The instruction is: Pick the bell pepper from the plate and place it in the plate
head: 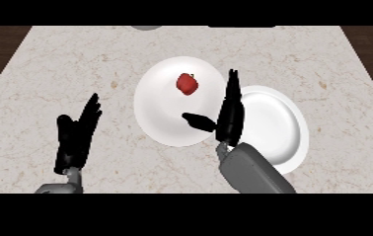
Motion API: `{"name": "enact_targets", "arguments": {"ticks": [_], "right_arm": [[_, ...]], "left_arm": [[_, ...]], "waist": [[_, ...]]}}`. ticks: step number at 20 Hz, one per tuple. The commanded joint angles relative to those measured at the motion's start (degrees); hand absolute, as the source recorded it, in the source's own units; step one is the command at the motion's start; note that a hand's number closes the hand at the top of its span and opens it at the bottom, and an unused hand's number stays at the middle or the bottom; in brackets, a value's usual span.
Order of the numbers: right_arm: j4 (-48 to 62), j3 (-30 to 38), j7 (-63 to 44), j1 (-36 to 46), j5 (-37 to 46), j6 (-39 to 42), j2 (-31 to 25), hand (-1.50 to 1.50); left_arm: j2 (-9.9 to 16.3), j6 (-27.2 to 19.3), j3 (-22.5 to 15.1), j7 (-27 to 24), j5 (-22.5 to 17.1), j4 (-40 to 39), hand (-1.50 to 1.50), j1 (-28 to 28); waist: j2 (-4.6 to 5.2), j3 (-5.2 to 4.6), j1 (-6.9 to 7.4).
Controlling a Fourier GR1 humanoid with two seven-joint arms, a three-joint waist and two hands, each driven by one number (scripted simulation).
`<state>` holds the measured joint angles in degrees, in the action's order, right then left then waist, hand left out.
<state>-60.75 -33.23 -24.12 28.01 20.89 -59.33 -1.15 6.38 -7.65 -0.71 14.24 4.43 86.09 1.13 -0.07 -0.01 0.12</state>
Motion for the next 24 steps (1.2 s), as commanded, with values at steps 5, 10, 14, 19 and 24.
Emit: {"name": "enact_targets", "arguments": {"ticks": [5,10,14,19,24], "right_arm": [[-6.24,2.39,0.78,-10.61,5.55,-0.17,-0.67,-1.50],[-13.21,6.13,-0.06,-14.10,9.57,2.69,-1.84,-1.50],[-16.29,6.71,-2.89,-17.36,15.08,0.56,-0.57,-1.50],[-15.63,13.68,3.69,-19.12,8.99,4.22,-4.26,-1.50],[-14.36,12.19,7.00,-24.54,12.20,2.62,0.00,-1.50]], "left_arm": [[1.08,0.78,3.33,-0.73,-0.34,-4.56,0.00,4.58],[0.26,1.45,1.52,-3.16,0.70,-0.53,0.00,-2.53],[-0.64,0.75,1.96,-1.46,0.54,-1.36,0.00,0.63],[-0.11,2.59,0.63,-0.49,0.50,4.72,0.00,-4.90],[-3.25,-1.03,0.64,-4.18,3.30,-4.16,0.00,0.93]], "waist": [[0.03,-0.01,-0.37],[-0.01,-0.01,-0.12],[-0.06,-0.03,-0.28],[0.00,0.01,0.02],[0.04,-0.01,-0.23]]}}
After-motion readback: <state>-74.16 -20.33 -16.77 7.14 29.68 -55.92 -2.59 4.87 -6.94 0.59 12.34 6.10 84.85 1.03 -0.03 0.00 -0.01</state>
